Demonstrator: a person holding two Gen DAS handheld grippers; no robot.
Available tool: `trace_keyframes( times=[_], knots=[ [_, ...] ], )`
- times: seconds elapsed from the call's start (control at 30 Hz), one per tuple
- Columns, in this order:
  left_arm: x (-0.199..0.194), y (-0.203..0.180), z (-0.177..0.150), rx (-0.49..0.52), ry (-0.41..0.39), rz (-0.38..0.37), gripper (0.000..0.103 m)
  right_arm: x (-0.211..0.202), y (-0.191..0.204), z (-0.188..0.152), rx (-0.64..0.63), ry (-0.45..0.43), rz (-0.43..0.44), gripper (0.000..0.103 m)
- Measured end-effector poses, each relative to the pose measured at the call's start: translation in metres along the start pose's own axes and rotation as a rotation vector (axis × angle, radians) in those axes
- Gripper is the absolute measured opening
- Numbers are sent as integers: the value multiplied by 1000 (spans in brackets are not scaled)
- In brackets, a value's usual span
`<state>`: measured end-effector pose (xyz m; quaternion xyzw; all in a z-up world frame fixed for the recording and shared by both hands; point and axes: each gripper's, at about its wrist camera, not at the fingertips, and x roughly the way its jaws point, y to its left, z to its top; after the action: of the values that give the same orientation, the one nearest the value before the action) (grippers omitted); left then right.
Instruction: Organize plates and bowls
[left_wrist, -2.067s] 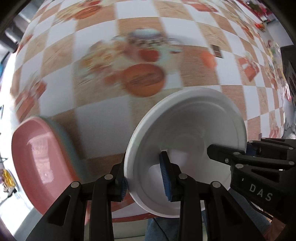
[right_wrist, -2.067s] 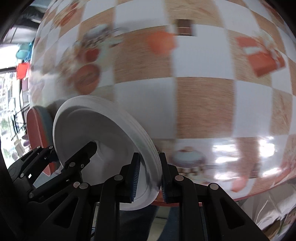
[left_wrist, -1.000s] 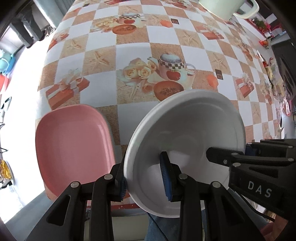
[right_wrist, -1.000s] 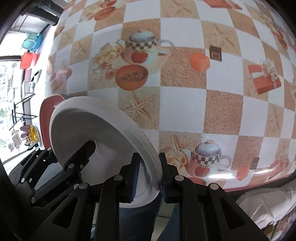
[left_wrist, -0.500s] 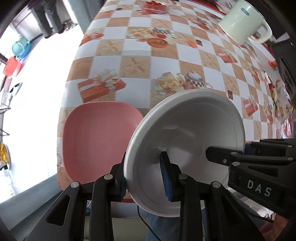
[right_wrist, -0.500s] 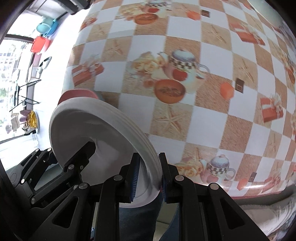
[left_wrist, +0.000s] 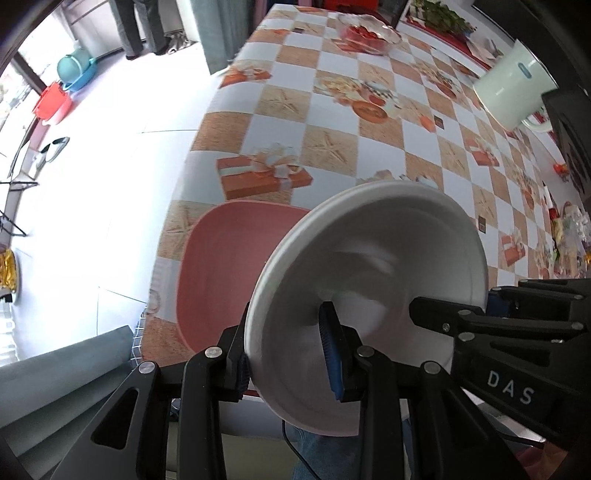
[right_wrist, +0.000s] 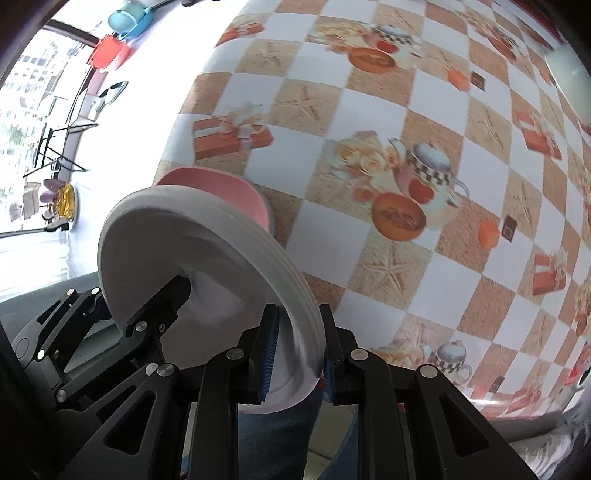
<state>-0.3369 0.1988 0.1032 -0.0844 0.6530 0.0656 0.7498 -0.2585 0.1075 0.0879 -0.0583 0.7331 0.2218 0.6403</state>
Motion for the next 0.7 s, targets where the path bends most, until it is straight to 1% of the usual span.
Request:
trace_keyframes(
  times=[0.27, 0.47, 0.7],
  knots=[
    [-2, 25, -5, -71, -3, 18, 34, 5, 25, 7, -67, 16, 3, 23],
    [1, 43, -8, -117, 12, 29, 34, 16, 41, 13, -101, 36, 7, 23],
    [7, 55, -6, -143, 25, 42, 34, 24, 50, 22, -115, 49, 2, 23]
  ],
)
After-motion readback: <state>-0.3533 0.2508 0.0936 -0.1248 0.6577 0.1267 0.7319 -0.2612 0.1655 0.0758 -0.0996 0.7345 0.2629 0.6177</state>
